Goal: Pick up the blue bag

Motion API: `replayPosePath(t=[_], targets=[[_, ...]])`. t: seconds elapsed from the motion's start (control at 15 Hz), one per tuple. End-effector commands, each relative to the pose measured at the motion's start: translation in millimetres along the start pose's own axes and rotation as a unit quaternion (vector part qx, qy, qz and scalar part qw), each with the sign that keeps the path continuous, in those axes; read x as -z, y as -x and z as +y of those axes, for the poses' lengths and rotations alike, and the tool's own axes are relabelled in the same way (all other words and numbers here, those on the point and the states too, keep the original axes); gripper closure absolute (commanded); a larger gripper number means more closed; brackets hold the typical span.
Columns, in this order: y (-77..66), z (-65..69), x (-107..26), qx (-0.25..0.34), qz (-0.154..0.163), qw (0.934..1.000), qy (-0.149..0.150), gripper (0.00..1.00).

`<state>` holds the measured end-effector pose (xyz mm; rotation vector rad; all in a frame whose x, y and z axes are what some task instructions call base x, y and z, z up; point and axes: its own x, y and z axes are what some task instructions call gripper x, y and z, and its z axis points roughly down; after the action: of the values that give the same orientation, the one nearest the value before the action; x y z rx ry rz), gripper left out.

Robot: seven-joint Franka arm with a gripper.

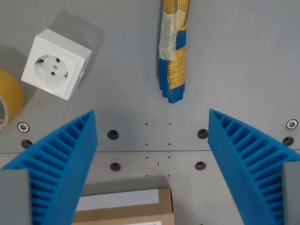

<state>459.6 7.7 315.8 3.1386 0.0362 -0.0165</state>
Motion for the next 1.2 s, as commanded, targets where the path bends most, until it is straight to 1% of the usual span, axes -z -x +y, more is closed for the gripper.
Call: replayPosePath(t=[0.07, 0.27, 0.47, 1.2], targets=[[0.0, 0.0, 2.9, 0.0, 0.003, 1.0, 0.0, 0.0], [-0.2, 0.2, 1.4, 0.001, 0.004, 1.0, 0.0, 0.0], [-1.0, 1.3, -5.6, 0.004, 0.011, 0.9999, -0.001, 0.0], [-8.7, 15.4, -59.7, 0.028, 0.056, 0.998, -0.013, 0.0]])
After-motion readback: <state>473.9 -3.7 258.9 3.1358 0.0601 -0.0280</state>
